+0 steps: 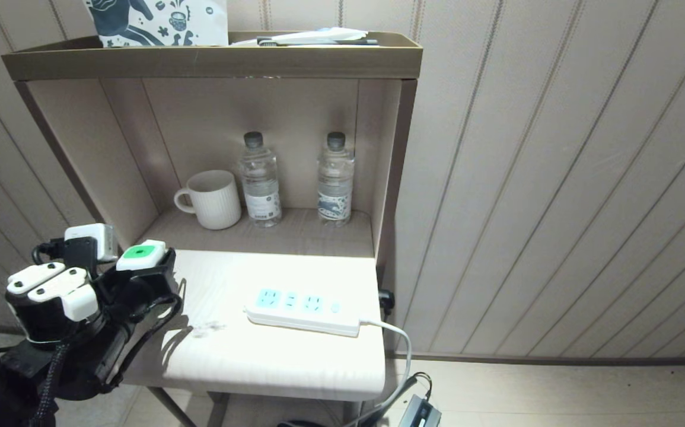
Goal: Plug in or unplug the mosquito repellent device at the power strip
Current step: Place the mosquito repellent liquid on the table
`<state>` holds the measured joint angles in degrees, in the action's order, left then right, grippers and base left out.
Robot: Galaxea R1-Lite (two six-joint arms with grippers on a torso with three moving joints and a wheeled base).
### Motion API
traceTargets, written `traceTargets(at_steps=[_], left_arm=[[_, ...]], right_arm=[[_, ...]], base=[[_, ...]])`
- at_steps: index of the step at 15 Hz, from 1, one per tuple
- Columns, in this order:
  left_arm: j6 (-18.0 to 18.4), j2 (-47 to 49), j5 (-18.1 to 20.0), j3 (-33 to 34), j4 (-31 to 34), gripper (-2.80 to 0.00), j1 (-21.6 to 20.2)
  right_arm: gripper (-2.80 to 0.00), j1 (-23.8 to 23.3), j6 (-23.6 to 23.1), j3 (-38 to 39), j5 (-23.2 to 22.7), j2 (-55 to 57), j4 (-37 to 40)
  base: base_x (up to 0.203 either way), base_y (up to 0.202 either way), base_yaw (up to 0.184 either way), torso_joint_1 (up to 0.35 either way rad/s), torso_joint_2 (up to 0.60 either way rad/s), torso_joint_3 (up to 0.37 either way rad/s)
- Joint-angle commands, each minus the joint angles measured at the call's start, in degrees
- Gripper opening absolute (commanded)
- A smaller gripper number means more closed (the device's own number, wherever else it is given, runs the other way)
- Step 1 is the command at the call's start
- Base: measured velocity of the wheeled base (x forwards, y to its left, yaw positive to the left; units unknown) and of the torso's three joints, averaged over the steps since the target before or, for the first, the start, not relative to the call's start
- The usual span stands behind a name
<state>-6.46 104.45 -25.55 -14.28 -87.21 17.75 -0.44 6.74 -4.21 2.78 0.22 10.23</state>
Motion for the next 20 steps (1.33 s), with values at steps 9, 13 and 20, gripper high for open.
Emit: traceTargets(at_steps=[9,13,20], left_arm=[[0.4,4.4,-4.7,-2.3,-2.7,-2.80,0.1],[0.4,4.1,-4.8,-2.2,-2.7,0.00,0.1],[0.4,0.6,-5.1,-1.3,-2.7,0.00,0.2]], right_arm=[[-2.80,0.0,0.0,0.0,0.0,0.1,0.1],[-2.80,0.0,0.0,0.0,0.0,0.1,0.1],[-2.80,0.0,0.0,0.0,0.0,0.1,0.1]], base=[[0.000,0.000,0.000,0.000,0.00,0.000],[0.000,0.000,0.000,0.000,0.00,0.000],[0.000,0.000,0.000,0.000,0.00,0.000]])
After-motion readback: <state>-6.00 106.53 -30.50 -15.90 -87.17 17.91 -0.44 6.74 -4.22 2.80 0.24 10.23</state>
